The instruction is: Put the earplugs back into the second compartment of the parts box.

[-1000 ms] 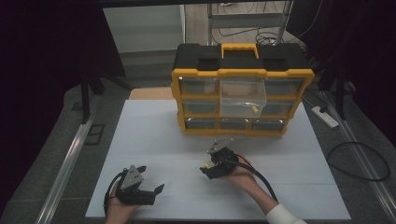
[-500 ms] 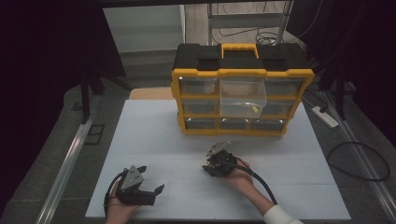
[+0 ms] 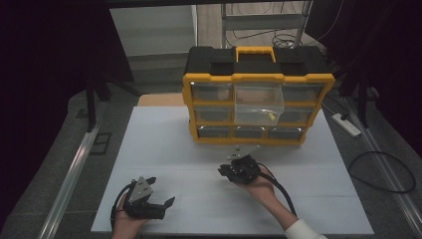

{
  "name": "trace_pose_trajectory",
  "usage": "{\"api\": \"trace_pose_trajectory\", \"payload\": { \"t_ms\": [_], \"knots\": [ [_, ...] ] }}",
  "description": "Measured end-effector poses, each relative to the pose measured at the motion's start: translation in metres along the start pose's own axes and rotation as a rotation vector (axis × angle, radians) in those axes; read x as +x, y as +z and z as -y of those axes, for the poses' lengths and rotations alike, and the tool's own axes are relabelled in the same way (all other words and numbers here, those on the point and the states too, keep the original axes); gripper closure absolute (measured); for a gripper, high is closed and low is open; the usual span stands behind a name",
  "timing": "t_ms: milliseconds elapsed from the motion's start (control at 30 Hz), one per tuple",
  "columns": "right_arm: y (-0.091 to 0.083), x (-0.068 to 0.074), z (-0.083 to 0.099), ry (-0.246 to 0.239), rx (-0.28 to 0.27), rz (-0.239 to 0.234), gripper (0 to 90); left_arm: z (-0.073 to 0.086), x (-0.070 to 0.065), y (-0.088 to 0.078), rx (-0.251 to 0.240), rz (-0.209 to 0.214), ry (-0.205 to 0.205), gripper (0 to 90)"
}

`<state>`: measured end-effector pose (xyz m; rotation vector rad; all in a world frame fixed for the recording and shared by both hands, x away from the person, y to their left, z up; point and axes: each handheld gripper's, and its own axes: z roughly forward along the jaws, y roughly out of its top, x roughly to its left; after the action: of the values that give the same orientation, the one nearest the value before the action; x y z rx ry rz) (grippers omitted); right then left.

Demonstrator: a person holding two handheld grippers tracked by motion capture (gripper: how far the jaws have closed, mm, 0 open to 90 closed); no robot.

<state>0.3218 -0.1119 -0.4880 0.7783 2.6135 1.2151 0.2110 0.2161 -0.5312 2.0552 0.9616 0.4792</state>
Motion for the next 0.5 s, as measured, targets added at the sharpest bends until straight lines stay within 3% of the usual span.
{"api": "trace_pose_trajectory", "payload": {
  "t_ms": [500],
  "knots": [
    [-0.073, 0.007, -0.029, 0.008, -0.236, -0.031, 79.9, 0.0, 0.0, 0.0, 0.0, -0.001, 0.0, 5.6]
  ]
}}
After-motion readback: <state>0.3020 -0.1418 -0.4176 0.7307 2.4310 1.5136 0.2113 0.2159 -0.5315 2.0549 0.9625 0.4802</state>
